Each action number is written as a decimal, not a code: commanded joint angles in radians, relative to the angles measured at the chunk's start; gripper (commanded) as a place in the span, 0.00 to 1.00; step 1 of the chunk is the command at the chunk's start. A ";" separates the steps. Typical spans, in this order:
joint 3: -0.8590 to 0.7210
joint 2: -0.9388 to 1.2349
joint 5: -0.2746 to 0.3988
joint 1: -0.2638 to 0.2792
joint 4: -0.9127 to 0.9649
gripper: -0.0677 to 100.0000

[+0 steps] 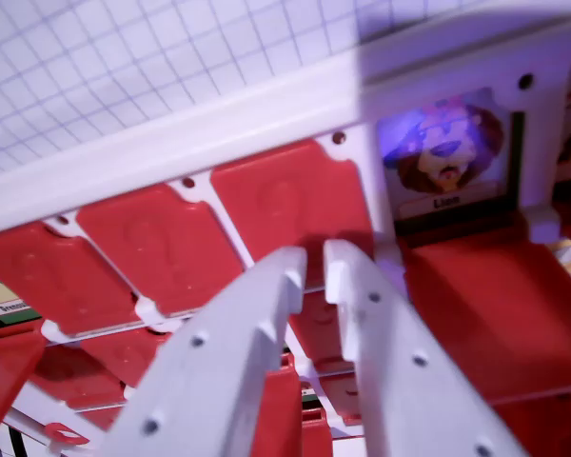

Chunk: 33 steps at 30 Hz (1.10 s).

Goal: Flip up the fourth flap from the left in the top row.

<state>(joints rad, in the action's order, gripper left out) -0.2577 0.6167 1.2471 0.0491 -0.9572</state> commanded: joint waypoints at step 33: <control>-0.420 0.888 0.049 0.048 -0.348 0.02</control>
<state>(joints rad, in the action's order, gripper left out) -0.6289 1.2701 1.2916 0.0890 -1.3039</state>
